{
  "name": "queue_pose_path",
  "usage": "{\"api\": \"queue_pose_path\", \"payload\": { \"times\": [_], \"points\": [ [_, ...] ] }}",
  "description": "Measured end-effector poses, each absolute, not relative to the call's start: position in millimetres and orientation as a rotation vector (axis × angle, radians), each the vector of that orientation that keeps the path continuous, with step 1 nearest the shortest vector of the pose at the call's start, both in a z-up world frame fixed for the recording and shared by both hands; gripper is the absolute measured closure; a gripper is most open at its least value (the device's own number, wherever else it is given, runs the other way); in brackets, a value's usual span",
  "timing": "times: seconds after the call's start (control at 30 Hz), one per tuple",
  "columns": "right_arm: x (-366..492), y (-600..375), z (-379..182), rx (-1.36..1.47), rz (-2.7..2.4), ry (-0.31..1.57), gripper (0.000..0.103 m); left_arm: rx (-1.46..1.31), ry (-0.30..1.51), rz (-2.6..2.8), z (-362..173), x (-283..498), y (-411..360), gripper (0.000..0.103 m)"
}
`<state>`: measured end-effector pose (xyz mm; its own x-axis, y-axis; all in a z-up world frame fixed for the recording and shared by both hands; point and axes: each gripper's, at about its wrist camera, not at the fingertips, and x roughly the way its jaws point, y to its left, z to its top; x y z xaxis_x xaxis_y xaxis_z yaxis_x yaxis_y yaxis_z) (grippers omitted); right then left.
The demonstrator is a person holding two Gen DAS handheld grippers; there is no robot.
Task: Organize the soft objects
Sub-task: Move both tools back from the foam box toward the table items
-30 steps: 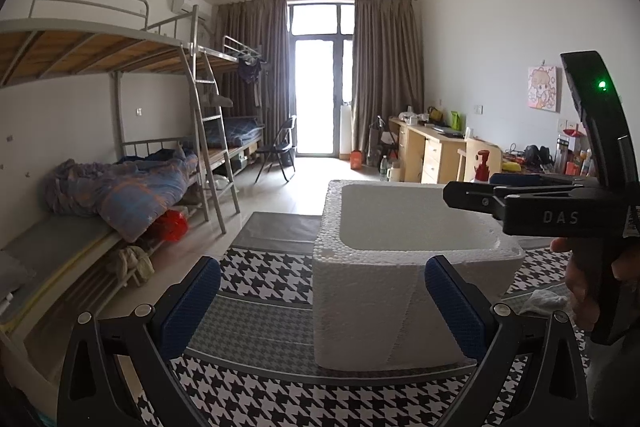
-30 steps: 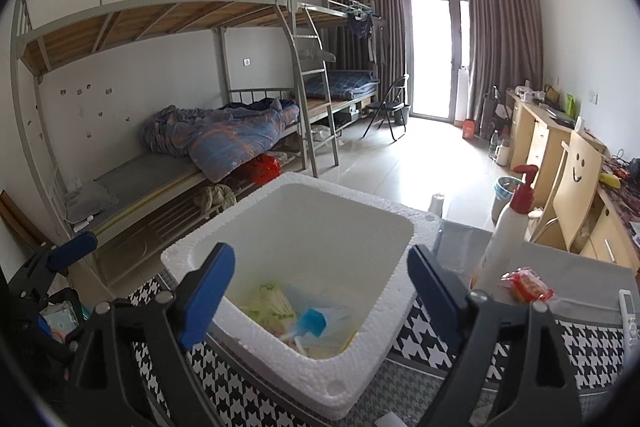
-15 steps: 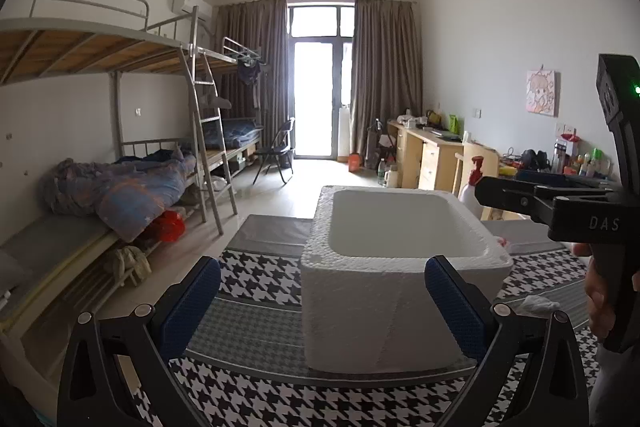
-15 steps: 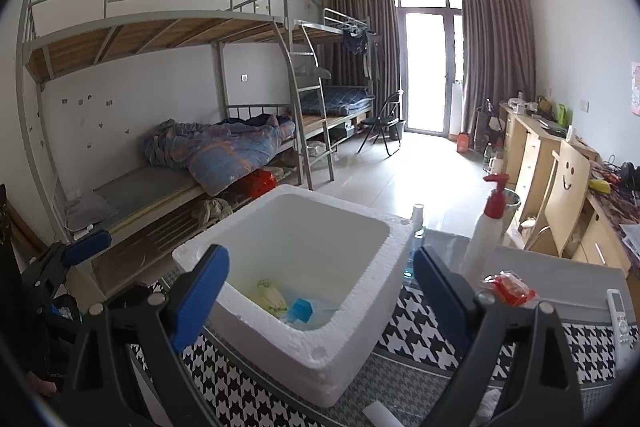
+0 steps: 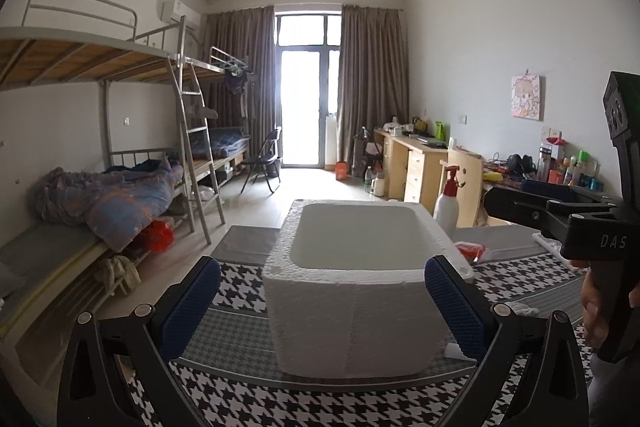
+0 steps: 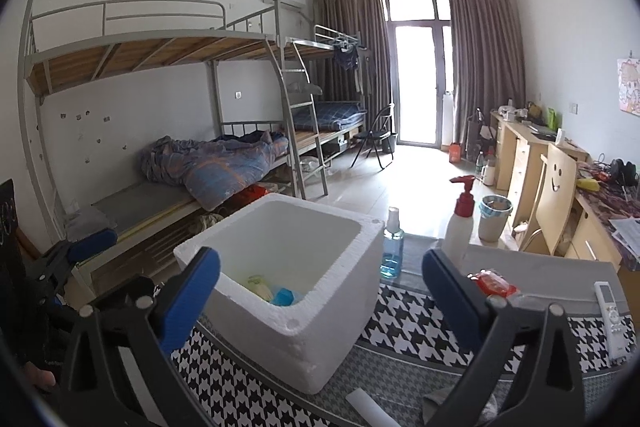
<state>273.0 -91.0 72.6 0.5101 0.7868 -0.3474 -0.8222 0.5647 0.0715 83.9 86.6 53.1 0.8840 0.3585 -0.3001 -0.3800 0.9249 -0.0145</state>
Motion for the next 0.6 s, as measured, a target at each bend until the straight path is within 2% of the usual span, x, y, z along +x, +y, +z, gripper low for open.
{"api": "queue_pose_path", "payload": {
  "times": [0.6],
  "points": [
    [263.5,-142.0,71.8,-0.087,0.925,0.313,0.001,-0.050,0.292,0.309,58.2,87.8,54.3,0.001]
  ]
}}
